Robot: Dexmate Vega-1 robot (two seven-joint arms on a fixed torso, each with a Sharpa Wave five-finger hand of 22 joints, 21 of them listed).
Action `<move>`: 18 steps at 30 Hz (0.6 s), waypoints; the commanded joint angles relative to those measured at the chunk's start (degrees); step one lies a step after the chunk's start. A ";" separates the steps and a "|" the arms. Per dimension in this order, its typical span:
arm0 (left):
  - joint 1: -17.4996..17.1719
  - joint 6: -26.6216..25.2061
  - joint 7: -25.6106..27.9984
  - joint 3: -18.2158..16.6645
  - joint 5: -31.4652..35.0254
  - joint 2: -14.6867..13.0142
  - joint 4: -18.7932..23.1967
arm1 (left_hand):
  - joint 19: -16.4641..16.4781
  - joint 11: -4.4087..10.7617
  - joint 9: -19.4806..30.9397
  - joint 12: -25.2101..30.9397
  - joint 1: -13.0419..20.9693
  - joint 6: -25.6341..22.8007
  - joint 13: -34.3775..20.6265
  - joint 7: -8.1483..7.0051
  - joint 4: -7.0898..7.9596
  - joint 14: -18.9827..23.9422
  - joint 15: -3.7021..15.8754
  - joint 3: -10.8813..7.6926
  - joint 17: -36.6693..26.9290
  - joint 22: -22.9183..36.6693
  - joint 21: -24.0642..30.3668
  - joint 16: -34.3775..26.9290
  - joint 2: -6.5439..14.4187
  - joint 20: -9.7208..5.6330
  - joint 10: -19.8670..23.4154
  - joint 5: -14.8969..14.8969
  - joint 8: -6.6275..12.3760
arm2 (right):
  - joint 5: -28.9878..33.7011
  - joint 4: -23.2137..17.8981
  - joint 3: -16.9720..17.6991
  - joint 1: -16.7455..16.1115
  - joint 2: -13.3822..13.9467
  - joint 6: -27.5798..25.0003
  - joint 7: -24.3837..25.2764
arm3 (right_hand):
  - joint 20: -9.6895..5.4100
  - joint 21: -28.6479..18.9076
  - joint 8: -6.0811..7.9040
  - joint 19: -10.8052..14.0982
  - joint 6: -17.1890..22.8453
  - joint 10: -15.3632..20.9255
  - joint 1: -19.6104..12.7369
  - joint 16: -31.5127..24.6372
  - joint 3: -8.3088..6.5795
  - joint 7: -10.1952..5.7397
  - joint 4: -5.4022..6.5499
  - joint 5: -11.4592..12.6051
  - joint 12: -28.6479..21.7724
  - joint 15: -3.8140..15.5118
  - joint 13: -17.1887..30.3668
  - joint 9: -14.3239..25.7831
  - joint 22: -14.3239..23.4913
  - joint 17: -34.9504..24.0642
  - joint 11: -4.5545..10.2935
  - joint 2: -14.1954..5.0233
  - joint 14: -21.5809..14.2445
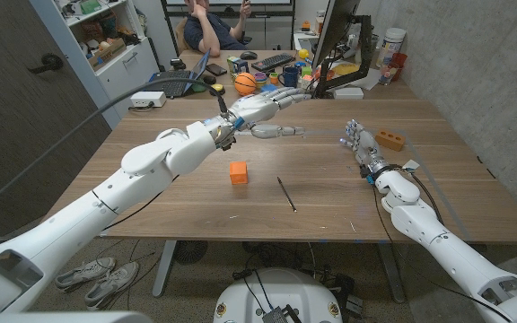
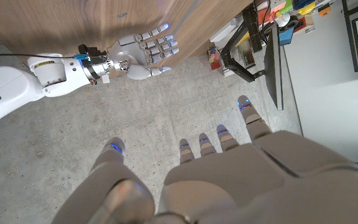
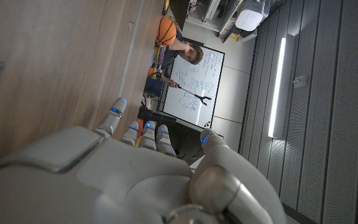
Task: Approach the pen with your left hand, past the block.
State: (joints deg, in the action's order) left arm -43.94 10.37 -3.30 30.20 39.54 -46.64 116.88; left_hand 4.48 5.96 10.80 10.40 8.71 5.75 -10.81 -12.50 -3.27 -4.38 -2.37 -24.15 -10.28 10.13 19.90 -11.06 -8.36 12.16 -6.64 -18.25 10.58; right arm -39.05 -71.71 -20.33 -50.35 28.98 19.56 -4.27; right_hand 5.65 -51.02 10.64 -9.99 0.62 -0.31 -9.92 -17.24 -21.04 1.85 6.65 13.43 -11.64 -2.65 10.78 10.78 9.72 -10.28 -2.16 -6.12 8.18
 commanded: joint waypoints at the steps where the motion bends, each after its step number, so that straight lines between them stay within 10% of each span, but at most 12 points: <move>1: 1.79 -0.59 -5.82 2.21 -0.91 -0.59 0.07 | 0.89 -0.16 0.29 0.64 0.97 0.59 -0.09 -0.16 -0.82 0.63 -0.24 0.06 -0.09 0.14 -0.20 -0.70 -0.34 0.06 0.91 -0.64 0.25 | -0.08 0.12 0.13 -0.25 0.22 -0.03 -0.18 | 0.26 0.41 0.18 -3.73 -0.13 0.08 0.22 0.06 0.10 0.19 0.06 -0.09 0.21 -0.38 0.18 0.19 0.30 -0.09 0.02 0.51 0.14; 18: 3.71 0.75 -10.90 4.78 -2.07 -0.37 -1.27 | 1.45 -0.07 0.38 0.32 2.82 1.26 -0.08 -0.15 -2.32 0.42 -0.27 0.76 -0.09 0.14 -1.00 -0.43 -0.96 0.15 -0.45 -0.93 0.56 | -0.44 0.93 0.13 -0.12 -0.14 0.45 -0.97 | 0.37 0.98 0.15 -3.98 -0.26 -0.11 1.06 0.32 0.71 0.27 0.63 -0.13 0.34 -0.48 0.19 0.20 0.32 -0.22 0.12 0.80 0.36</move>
State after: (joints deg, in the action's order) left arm -41.35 10.57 -10.95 33.36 37.92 -47.11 116.29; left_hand 5.51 5.83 11.08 10.64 10.75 6.36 -10.80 -12.50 -5.16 -3.61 -2.86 -23.22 -10.27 10.14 19.05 -11.51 -9.18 12.18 -6.51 -18.68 10.82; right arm -39.26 -71.37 -20.21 -50.57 29.15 19.54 -4.71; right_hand 5.64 -50.20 10.64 -9.99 0.61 -0.31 -9.31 -16.86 -20.64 1.84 7.05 13.43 -11.31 -2.86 10.78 10.78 9.72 -10.27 -2.16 -5.51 8.39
